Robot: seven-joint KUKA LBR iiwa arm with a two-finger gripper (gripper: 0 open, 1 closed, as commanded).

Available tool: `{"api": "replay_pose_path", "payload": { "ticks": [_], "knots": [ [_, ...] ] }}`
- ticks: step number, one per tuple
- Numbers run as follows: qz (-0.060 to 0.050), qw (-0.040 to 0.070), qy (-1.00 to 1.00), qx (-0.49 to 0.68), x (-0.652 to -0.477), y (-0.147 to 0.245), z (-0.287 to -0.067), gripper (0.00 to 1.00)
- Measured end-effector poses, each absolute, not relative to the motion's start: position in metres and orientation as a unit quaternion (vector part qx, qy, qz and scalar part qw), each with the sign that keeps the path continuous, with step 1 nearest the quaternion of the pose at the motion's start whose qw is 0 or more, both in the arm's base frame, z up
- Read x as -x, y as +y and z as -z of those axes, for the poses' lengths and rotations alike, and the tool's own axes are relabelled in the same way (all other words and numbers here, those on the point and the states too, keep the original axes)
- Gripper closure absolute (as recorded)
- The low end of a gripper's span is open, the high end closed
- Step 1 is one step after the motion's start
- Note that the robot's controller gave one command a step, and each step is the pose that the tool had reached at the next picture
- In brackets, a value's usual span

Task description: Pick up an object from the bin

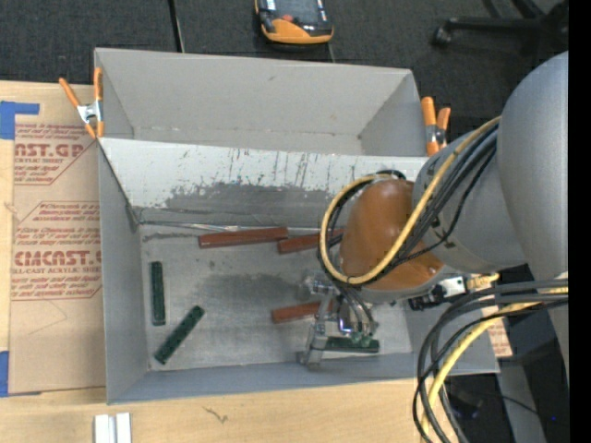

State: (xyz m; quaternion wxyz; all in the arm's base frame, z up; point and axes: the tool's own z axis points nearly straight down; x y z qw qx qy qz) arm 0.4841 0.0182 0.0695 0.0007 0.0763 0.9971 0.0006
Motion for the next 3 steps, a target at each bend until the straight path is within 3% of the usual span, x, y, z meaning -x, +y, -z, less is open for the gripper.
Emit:
{"api": "replay_pose_path", "payload": {
  "ticks": [1,3],
  "knots": [
    [0.0,0.001,0.996,-0.087,-0.4861,0.0054,-0.0702,1.0],
    [0.0,-0.001,0.996,-0.088,-0.4851,0.0054,-0.0735,1.0]
  ]
}}
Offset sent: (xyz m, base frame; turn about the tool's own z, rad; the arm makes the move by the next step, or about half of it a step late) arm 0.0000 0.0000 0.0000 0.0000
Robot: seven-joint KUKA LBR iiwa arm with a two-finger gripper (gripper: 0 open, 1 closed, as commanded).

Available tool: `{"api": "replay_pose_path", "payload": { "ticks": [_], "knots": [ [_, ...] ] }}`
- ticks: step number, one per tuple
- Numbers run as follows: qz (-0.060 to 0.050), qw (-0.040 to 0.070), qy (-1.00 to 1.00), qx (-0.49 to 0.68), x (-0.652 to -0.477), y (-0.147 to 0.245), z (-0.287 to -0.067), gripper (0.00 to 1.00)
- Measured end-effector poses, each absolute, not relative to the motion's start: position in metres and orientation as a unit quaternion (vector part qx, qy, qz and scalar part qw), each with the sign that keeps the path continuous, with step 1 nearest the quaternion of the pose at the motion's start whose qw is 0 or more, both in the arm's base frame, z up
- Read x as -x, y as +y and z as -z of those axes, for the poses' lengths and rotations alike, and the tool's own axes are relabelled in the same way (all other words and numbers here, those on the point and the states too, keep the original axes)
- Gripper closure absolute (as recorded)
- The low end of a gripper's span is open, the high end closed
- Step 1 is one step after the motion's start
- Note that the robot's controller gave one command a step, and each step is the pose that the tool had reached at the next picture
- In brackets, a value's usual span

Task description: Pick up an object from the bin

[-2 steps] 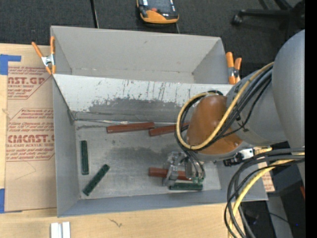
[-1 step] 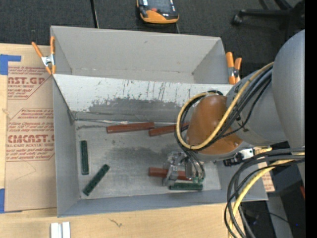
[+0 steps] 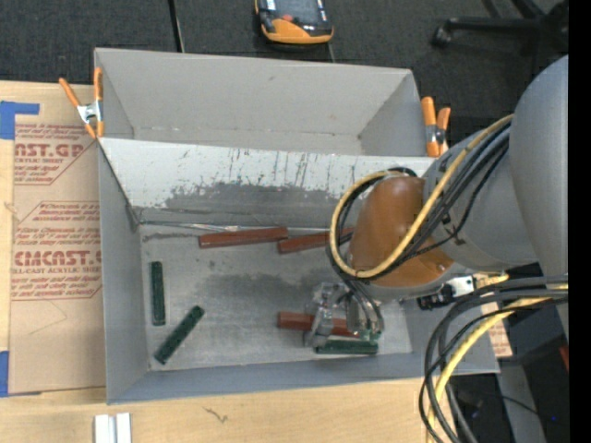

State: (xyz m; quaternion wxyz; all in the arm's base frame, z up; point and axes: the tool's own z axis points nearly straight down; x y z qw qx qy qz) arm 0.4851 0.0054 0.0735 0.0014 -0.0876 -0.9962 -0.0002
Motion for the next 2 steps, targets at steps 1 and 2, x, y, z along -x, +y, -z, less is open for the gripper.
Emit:
{"api": "replay_pose_path", "payload": {
  "ticks": [1,2],
  "knots": [
    [0.0,0.005,-0.996,0.087,-0.483,0.006,-0.101,1.0],
    [0.0,0.003,-0.996,0.087,-0.484,0.006,-0.129,1.0]
  ]
}}
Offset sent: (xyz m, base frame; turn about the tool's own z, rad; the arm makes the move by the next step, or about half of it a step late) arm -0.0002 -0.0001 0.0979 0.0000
